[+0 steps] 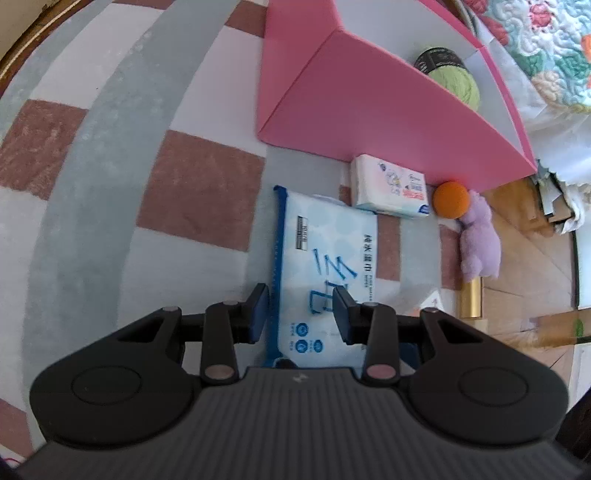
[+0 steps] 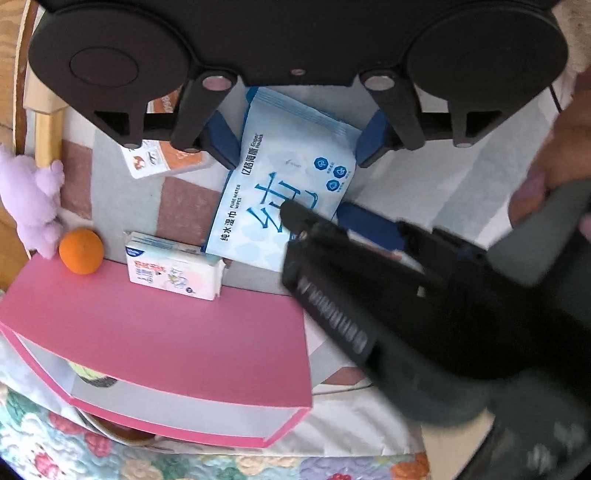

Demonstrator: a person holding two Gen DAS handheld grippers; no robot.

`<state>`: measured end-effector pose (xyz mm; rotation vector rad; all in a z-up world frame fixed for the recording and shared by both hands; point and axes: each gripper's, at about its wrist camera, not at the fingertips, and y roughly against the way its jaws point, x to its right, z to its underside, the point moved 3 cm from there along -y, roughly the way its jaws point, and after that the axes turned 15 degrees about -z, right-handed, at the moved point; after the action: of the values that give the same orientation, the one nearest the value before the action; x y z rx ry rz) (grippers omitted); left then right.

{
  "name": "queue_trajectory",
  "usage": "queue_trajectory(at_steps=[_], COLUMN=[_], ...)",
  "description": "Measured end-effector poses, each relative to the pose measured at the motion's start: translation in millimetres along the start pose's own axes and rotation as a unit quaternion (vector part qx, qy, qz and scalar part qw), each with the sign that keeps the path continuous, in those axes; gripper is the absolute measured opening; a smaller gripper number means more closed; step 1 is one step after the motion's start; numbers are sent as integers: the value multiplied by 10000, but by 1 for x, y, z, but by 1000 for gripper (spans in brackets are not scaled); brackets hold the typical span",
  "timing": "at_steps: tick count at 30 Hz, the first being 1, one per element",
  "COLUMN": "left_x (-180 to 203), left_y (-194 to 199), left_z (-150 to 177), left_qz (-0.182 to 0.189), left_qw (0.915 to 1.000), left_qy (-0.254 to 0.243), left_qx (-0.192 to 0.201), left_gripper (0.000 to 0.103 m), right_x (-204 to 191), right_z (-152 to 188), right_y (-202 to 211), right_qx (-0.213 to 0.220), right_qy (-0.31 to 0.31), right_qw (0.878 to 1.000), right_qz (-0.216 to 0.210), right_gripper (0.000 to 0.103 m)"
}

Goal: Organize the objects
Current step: 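Grasp the blue-white wet-wipe pack edge with the left tool, then carry the wet-wipe pack with the left tool into the pink box and release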

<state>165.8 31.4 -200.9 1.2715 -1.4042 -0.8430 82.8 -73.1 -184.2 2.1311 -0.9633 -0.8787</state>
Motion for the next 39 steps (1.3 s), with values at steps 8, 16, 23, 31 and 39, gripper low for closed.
queue_trajectory(at_steps=[8,16,23,31,39], left_x=[4,11,6,-4,5], left_y=[13,49,37,16,20], left_z=[18,37,55,62,67], left_qz=[123,274,180,269,124], left_qw=[9999,9994,9991,9964,9988], left_qy=[68,91,370,651,378], left_qx=[64,198,-83,-476,-291], left_gripper=[34,34,34,29,27], right_x=[5,-6,2,11,4], right_z=[-9,-15,0,28,35], right_y=[18,54,54,20,20], right_qx=[87,71,-397,-840,-677], right_qy=[-145,33,-364,-875,-483], right_qw=[9990,9969,9910,9856,9931], right_qz=[-403,-789,-1224,-1175,-833], right_gripper=[66,66,74,84,72])
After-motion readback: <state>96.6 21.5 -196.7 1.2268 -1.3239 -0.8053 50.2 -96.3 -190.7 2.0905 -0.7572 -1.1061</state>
